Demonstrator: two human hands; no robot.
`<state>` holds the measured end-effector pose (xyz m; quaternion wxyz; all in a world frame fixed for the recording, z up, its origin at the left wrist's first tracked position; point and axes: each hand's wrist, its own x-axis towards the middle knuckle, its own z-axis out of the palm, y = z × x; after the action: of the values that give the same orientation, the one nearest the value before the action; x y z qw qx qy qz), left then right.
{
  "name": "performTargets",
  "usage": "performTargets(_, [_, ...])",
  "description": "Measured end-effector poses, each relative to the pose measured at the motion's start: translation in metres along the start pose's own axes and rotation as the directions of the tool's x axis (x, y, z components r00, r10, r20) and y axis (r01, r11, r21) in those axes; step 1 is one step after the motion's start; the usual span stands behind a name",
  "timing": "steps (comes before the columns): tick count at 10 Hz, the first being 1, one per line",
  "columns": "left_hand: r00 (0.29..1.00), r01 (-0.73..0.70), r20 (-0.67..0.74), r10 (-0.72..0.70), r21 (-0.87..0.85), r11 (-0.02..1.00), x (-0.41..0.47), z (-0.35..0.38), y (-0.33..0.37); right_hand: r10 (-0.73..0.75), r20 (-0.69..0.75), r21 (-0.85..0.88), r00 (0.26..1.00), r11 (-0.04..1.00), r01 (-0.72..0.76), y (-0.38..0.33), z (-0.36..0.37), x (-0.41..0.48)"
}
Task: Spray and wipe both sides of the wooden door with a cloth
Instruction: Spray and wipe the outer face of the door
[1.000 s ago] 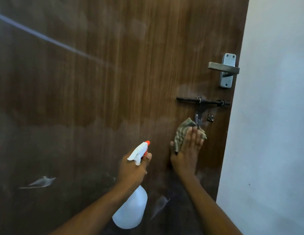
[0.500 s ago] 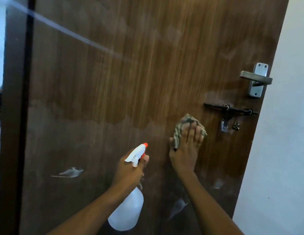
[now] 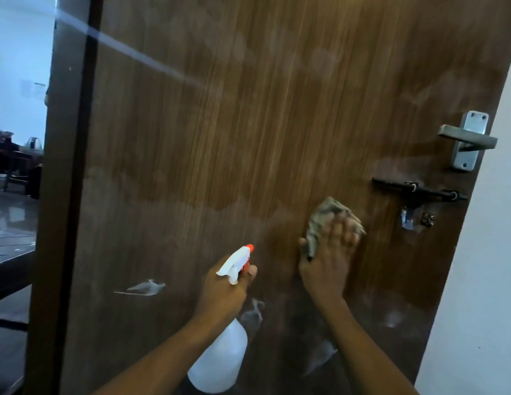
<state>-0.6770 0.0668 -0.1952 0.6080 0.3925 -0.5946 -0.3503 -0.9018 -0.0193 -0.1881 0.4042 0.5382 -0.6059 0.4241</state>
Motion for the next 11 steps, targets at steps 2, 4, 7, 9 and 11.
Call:
performTargets(2, [0.985,0.079,-0.151,-0.083,-0.034,0.996,0.016,-0.038,-0.006,-0.524,0.077,0.074,0.848,0.851,0.52,-0.071,0.032,-0.055])
performTargets(4, [0.976,0.123,-0.167,-0.137,-0.092,0.988,0.026,-0.081,-0.021,-0.08,-0.013,0.001,0.997,0.997,0.08,-0.056,0.024,-0.035])
performTargets(7, [0.968,0.06,-0.245,-0.062,-0.016,0.998,0.042,-0.135,-0.02,-0.601,0.061,-0.005,0.797,0.798,0.603,-0.129,0.053,-0.068])
performTargets(9, [0.958,0.101,-0.269,-0.1,-0.01,0.995,0.047,-0.168,-0.034,-0.311,-0.004,-0.027,0.95,0.95,0.311,-0.127,0.037,-0.033])
performTargets(11, [0.951,0.097,-0.298,-0.078,0.049,0.994,0.048,-0.192,-0.031,-0.539,0.04,0.018,0.841,0.842,0.539,-0.231,0.055,-0.033])
